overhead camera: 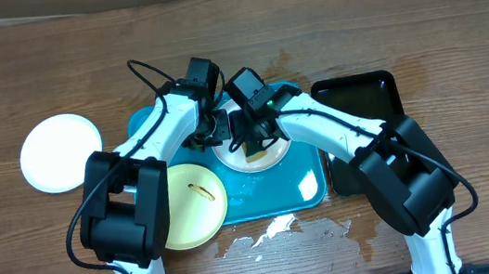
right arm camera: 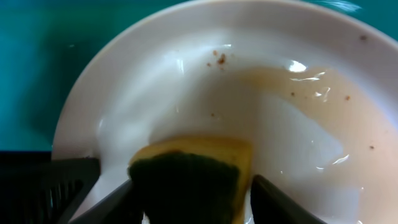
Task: Clean dirty plates on tray and stack at the side
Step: 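Scrub the white plate again with the sponge in right gripper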
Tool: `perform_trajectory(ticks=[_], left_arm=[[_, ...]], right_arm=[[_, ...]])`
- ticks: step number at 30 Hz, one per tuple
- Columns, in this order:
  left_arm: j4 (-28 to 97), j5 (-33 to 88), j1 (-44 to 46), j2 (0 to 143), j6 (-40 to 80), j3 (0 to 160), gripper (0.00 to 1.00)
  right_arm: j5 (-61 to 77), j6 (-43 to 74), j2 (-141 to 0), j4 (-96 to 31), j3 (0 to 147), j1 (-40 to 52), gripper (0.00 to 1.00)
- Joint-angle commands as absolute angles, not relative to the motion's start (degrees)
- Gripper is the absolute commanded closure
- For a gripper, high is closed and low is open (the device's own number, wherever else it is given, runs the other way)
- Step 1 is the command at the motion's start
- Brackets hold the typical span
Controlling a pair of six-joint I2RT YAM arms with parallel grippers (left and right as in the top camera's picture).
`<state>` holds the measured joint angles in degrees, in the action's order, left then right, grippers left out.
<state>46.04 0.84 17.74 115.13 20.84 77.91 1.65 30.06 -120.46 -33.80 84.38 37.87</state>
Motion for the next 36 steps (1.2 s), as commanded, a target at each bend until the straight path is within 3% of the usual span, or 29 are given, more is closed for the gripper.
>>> perform_trajectory(ticks=[1,3,6,8,9,11,14,19,25,27,28,29,30,31,35,36], left_arm=[[46.4,0.3,17.2,115.8,20.5,77.6,0.85],[46.4,0.3,17.2,115.8,20.3,77.6,0.87],[46.4,0.3,17.2,115.8,20.3,77.6,0.88],[46.5,0.3,17.2,115.8,20.1,77.6,0.88],[46.5,0.8,17.2,115.8,19.6,77.6,0.87],[46.5,1.5,17.2,115.8,19.0,77.6,0.84],[46.5,1.5,17.2,115.8,18.8,77.6,0.83],[46.4,1.5,17.2,115.8,18.8,77.6,0.82],[46.4,1.5,17.2,115.8,18.9,77.6,0.82],[46.5,1.5,17.2,115.8,18.9,77.6,0.82],[46.5,1.5,17.2,115.8,18.9,77.6,0.82],[46.5,1.5,17.2,115.8,18.9,77.6,0.82],[46.5,1.5,17.2,115.8,18.9,77.6,0.82],[46.5,1.5,17.2,115.8,18.8,77.6,0.82],[46.5,1.5,17.2,115.8,18.9,77.6,0.82],[46.4,1.5,17.2,115.8,18.9,77.6,0.82]], right_arm=[[-1.5,29.9,-121.1,-33.3,85.5,37.0,0.87],[-1.7,29.8,-121.1,-33.2,85.5,36.9,0.96],[-1.7,29.8,-121.1,-31.9,85.5,36.9,0.94],[-1.6,28.8,-120.9,-30.5,85.7,36.8,0.56],[-1.4,28.3,-120.6,-30.3,86.1,36.5,0.42],[-1.4,28.1,-119.6,-30.8,86.8,35.7,0.32],[0.1,28.1,-118.1,-33.5,87.3,34.3,0.29],[9.1,28.3,-117.8,-37.6,85.9,33.9,0.30],[7.3,28.6,-119.3,-35.8,84.7,36.4,0.31],[5.1,28.6,-119.5,-34.9,84.7,36.7,0.36],[4.4,28.8,-119.5,-34.6,84.7,36.7,0.40],[3.9,28.8,-119.5,-34.1,84.7,36.7,0.52],[3.5,28.8,-119.5,-33.6,84.7,36.7,0.80],[3.2,28.8,-119.5,-33.2,84.7,36.7,0.96],[2.5,28.8,-119.5,-32.8,84.7,36.7,0.95],[2.4,28.8,-119.5,-32.6,84.7,36.7,0.72]])
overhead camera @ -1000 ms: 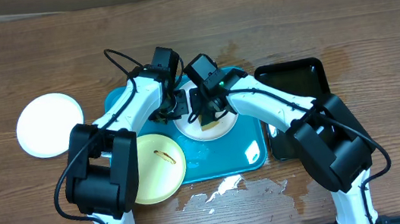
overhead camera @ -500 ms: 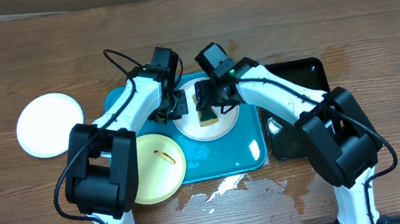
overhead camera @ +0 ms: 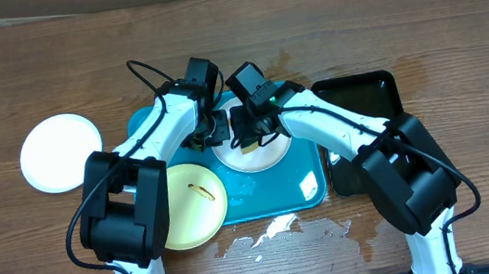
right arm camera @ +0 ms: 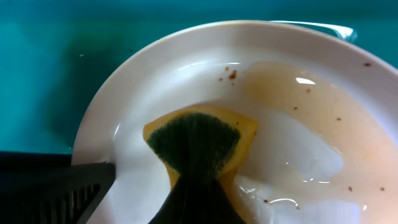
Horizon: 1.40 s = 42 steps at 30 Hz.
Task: Clean dirty plates on tray and stack at the side
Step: 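Scrub the white plate again with the sponge in right gripper, then lift the sponge away and move right gripper over black tray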
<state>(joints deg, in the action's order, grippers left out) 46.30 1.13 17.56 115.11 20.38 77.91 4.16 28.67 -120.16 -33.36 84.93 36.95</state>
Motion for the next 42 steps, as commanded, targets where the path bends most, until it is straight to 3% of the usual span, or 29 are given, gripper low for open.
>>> perform_trajectory(ticks=[1,2,3,5,6,9,10,11,14,18,21,23,25,26,27,32,42], left_arm=[[46.5,1.5,17.2,115.8,18.9,77.6,0.82],[46.5,1.5,17.2,115.8,18.9,77.6,0.81],[46.5,1.5,17.2,115.8,18.8,77.6,0.80],[46.5,1.6,17.2,115.8,18.8,77.6,0.79],[46.5,1.6,17.2,115.8,18.8,77.6,0.79],[46.5,1.6,17.2,115.8,18.9,77.6,0.78],[46.5,1.6,17.2,115.8,18.9,77.6,0.79],[46.5,1.7,17.2,115.8,18.9,77.6,0.79],[46.4,3.2,17.2,115.8,18.9,77.6,0.79],[46.4,4.0,17.2,115.8,18.8,77.6,0.79],[46.4,4.1,17.2,115.8,18.9,77.6,0.79],[46.4,4.1,17.2,115.8,18.9,77.6,0.78],[46.4,4.1,17.2,115.8,18.9,77.6,0.79],[46.3,4.1,17.2,115.8,18.8,77.6,0.78],[46.3,4.1,17.2,115.8,18.8,77.6,0.78],[46.3,4.1,17.2,115.8,18.8,77.6,0.80],[46.4,4.1,17.2,115.8,18.9,77.6,0.96]], right_arm=[[2.4,28.8,-119.5,-32.4,84.7,36.6,0.53],[2.4,28.8,-119.5,-32.2,84.7,36.6,0.43],[2.4,28.8,-119.5,-32.1,84.7,36.5,0.38],[2.7,28.8,-119.5,-32.2,85.0,36.2,0.38],[2.7,28.8,-119.5,-32.2,85.1,36.1,0.42],[4.1,28.8,-119.5,-32.5,85.2,35.5,0.72],[4.9,28.8,-119.5,-32.7,85.2,35.4,0.74],[5.8,28.8,-119.5,-33.1,85.2,35.3,0.72],[5.8,29.0,-119.5,-34.4,85.1,35.3,0.42],[5.8,29.2,-119.6,-35.4,84.5,35.8,0.37],[5.6,29.2,-119.6,-34.3,83.5,36.3,0.44],[5.6,29.2,-119.6,-33.5,82.9,36.7,0.55],[5.5,29.2,-119.6,-33.3,82.8,36.8,0.72],[5.0,29.2,-119.6,-33.2,82.8,36.8,0.87],[4.2,29.3,-119.6,-33.1,82.9,36.8,0.96],[5.9,29.6,-118.1,-33.8,85.9,33.8,0.96],[7.4,27.4,-101.5,-47.6,88.5,22.0,0.96]])
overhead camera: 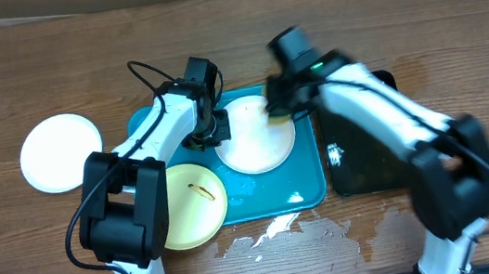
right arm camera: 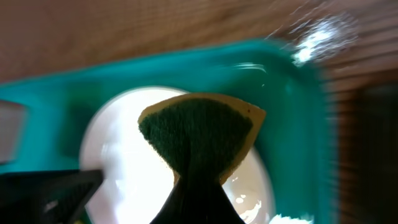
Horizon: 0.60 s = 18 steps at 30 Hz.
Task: Clean dirty plates on tray and stack at the side
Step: 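Lift the sponge away and move right gripper over black tray, then lift the white plate with left gripper and tip it over black tray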
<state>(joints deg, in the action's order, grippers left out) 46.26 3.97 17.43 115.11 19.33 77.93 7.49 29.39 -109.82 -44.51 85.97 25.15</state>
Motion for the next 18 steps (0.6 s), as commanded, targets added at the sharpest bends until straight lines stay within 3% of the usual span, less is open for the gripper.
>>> perform_trajectory(ticks=[1,10,18], left_arm=[[46.4,4.1,17.2,115.8,18.9,77.6,0.96],[46.5,14.0,16.4,115.8,18.9,77.8,0.96],[48.7,17.0,14.0,115.8,19.3,79.5,0.96]], right_arm=[[7.2,26.7,-100.3,-49.6,88.5,20.8,0.96],[6.1,21.8,-95.8,-68.1,88.5,7.5,0.96],[6.0,17.5,-95.8,-73.9,88.4,-1.7,0.93]])
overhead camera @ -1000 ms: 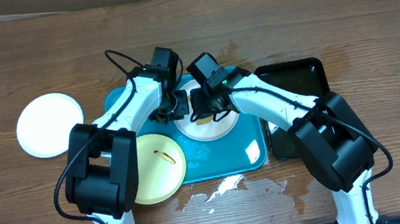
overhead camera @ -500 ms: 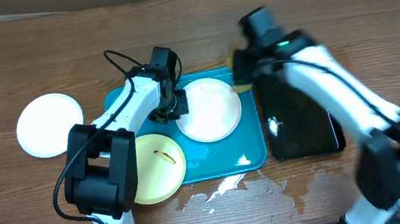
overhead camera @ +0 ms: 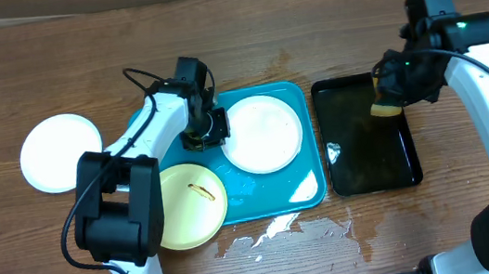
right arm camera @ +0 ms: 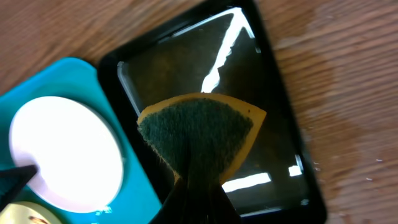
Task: Clean dirty plates on tray and stack at the side
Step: 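Lift the white plate with left gripper and tip it over black tray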
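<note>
A white plate [overhead camera: 263, 133] lies on the teal tray [overhead camera: 270, 195], showing plain white in the right wrist view [right arm camera: 68, 149]. A yellow plate [overhead camera: 189, 205] with a small brown scrap overlaps the tray's front left corner. Another white plate [overhead camera: 61, 152] sits on the table at the left. My right gripper [overhead camera: 388, 101] is shut on a yellow-and-green sponge [right arm camera: 199, 134] above the black tray [overhead camera: 412, 149]. My left gripper [overhead camera: 206, 128] rests at the white plate's left rim; its hold does not show.
The black tray [right arm camera: 174, 34] holds a shallow film of dark water and stands right of the teal tray. Wet patches and white flecks [overhead camera: 284, 230] mark the table in front of the teal tray. Bare wood lies at the back and far right.
My right gripper has moved with the sponge from over the teal tray's right edge to above the black tray's far right part. The left gripper stays at the plate's rim.
First the sponge was pressed on the white plate, which carried brown liquid and crumbs, with the left gripper at its rim. Then the sponge sat pinched further up the plate. Later it hung clear of the plate over the tray's edge, and now it hangs over the black tray.
</note>
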Tool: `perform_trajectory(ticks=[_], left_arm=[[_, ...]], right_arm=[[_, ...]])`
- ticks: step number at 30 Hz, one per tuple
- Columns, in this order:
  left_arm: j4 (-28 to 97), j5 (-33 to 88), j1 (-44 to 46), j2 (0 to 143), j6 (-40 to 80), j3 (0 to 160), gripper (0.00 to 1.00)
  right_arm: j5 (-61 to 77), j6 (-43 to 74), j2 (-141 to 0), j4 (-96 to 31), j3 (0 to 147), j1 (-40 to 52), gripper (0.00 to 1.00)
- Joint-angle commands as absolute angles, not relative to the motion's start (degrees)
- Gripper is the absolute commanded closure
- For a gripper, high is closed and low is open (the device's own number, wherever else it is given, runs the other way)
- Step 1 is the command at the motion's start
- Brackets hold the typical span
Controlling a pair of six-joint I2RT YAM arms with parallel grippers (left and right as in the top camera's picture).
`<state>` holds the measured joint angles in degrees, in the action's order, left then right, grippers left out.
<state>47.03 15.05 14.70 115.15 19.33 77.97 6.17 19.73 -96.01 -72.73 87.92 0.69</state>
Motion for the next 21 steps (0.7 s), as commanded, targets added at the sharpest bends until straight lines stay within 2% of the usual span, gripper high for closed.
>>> perform_trajectory(ticks=[1,7,21], left_arm=[[49.6,17.0,14.0,115.8,19.3,80.2,0.96],[53.4,17.0,14.0,115.8,19.3,84.6,0.96],[59.7,17.0,14.0,115.8,19.3,92.1,0.96]], right_arm=[[6.0,17.5,-95.8,-74.3,88.4,-2.6,0.92],[6.0,16.2,-95.8,-76.1,88.4,-5.5,0.92],[2.4,16.3,-95.8,-76.9,88.4,-5.7,0.86]])
